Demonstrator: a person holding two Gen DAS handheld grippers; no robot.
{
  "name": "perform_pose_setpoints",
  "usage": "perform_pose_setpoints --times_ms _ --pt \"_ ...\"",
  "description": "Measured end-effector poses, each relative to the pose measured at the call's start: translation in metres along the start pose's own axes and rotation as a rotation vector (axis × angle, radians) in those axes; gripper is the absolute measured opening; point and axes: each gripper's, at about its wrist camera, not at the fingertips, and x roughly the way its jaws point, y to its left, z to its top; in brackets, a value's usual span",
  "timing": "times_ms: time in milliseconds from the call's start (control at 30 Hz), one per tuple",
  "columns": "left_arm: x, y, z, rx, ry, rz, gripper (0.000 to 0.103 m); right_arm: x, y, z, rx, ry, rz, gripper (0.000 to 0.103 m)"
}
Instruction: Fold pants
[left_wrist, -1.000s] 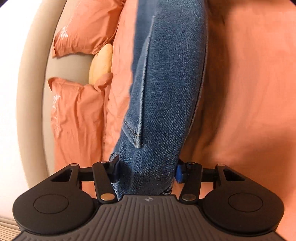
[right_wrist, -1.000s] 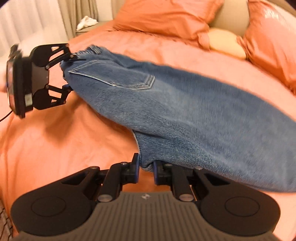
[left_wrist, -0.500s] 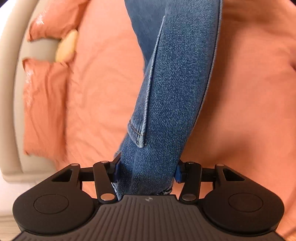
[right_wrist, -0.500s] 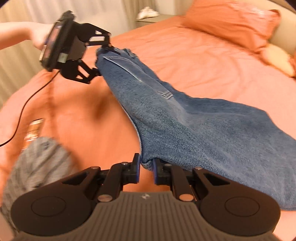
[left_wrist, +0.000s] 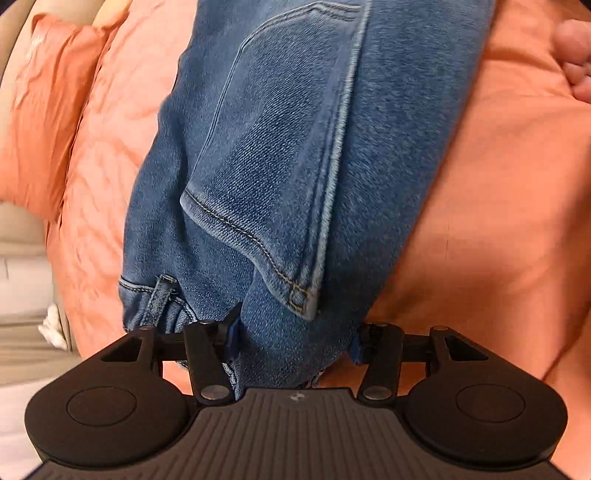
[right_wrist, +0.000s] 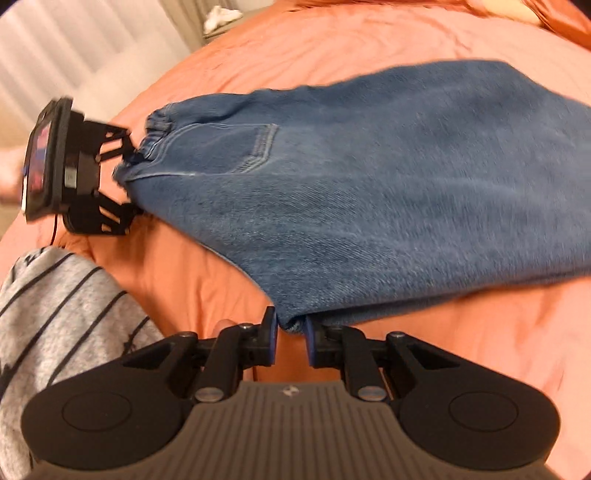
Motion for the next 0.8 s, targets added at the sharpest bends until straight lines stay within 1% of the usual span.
perform_pose_setpoints --times_ms 67,100,133,200,267,300,367,400,500,567,600,700,800 --pt "-0.001 0.006 0.003 -0.02 -0.001 0.001 0.064 -0.001 -0.005 0.002 0.027 0.014 -0.006 0.021" --pt "-0.002 0.014 0.006 -0.02 -0.006 -0.005 0.076 0.003 0.002 0.007 0.031 0.011 -0.016 0.025" --pt "-0.006 0.016 0.006 -0.025 -0.013 -0.013 0.085 0.001 0.0 0.008 0.033 0.008 -0.025 0.031" --pt "-0.018 0.026 0.005 -0.048 -0.026 -0.027 0.085 -0.007 -0.008 0.009 0.05 0.006 -0.032 0.038" --pt "-0.029 0.037 0.004 -0.08 -0.036 -0.037 0.086 -0.016 -0.018 0.012 0.066 0.012 -0.048 0.039" --pt "-0.033 0.043 0.002 -0.109 -0.043 -0.054 0.086 -0.021 -0.026 0.005 0.064 0.01 -0.06 0.041" --pt "-0.049 0.059 0.001 -0.181 -0.076 -0.077 0.086 -0.04 -0.048 -0.001 0.066 -0.003 -0.077 0.049" --pt "-0.056 0.065 0.004 -0.222 -0.092 -0.083 0.086 -0.05 -0.06 -0.001 0.076 -0.012 -0.095 0.055" --pt "-0.073 0.084 0.008 -0.356 -0.126 -0.099 0.086 -0.083 -0.111 -0.001 0.137 -0.039 -0.164 0.056" --pt "-0.073 0.098 0.014 -0.433 -0.123 -0.09 0.086 -0.104 -0.153 0.0 0.206 -0.066 -0.22 0.055" --pt "-0.077 0.099 0.014 -0.461 -0.113 -0.089 0.086 -0.115 -0.176 0.001 0.248 -0.081 -0.246 0.054" --pt "-0.062 0.113 0.031 -0.537 -0.061 -0.08 0.083 -0.147 -0.243 0.006 0.369 -0.14 -0.312 0.054" --pt "-0.053 0.112 0.04 -0.608 -0.007 -0.08 0.082 -0.176 -0.308 0.009 0.481 -0.212 -0.347 0.052"
